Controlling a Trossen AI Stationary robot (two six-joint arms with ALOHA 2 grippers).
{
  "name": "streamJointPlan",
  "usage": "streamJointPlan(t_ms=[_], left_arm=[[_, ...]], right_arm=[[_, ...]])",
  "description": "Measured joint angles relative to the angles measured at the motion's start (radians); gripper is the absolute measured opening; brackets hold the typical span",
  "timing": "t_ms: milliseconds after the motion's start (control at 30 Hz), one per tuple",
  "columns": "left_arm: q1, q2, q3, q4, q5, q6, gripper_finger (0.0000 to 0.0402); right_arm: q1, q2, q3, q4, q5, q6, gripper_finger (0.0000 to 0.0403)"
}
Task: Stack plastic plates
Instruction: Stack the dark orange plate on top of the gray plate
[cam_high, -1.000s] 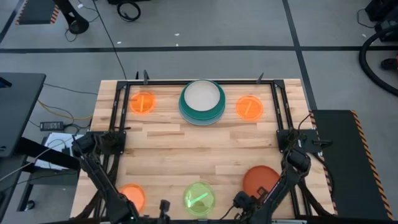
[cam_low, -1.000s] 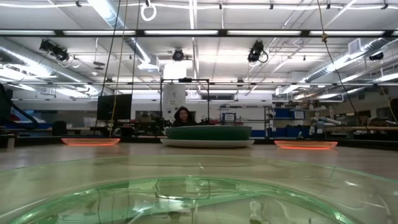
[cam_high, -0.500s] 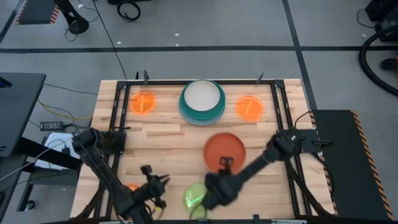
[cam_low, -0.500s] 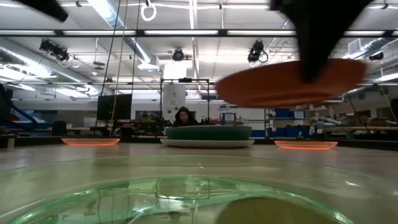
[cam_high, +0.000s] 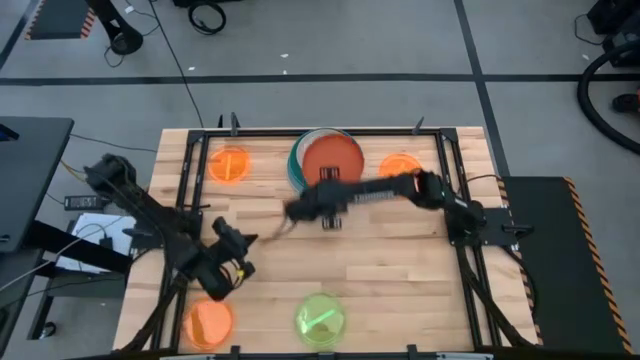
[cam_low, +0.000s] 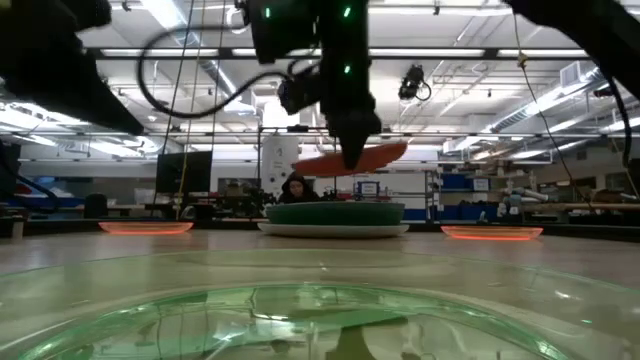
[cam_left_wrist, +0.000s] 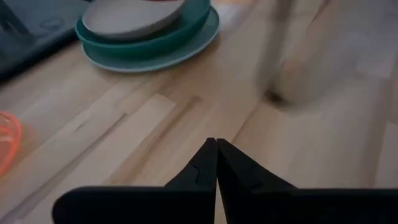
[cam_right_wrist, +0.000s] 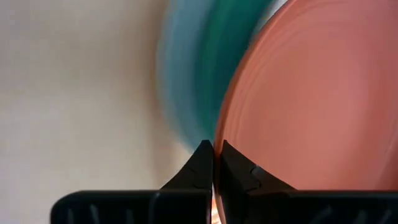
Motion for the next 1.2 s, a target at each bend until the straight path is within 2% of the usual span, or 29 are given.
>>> streamJointPlan(t_ms=[133,267,367,433,533,667,900,1200], left_arm=[[0.092,-0.114,-0.166,0.362,0.081,0.279,0.0008],[0.221,-0.211,-0.329,0.777,0.274,0.570,0.0008],[0.335,-0.251,-0.414,1.002,0.438,0.688,0.0008],[0.402,-0.259,-0.439,1.087,0.522,0.722,0.0008],[0.469,-0.259,-0.440,1.101,0.574,0.751,0.0008],[0.513,-0.258,-0.438,1.093,0.579,0.783,0.0009],[0.558,-0.257,-0.438,1.087,0.581,0.854,0.0009],[0.619,-0.257,-0.438,1.089,0.581,0.859,0.0009]], right_arm=[[-0.133,-0.003,0.000,0.099,-0.143,-0.161,0.0014],[-0.215,-0.034,-0.001,0.154,-0.233,-0.219,0.0014],[-0.248,-0.055,-0.001,0.217,-0.273,-0.293,0.0014],[-0.272,-0.055,0.000,0.251,-0.331,-0.327,0.0014],[-0.309,-0.056,-0.012,0.262,-0.372,-0.357,0.0014],[-0.339,-0.053,-0.061,0.271,-0.319,-0.358,0.0013],[-0.304,-0.053,-0.117,0.345,-0.319,-0.380,0.0012],[-0.297,-0.053,-0.122,0.363,-0.333,-0.344,0.0014]])
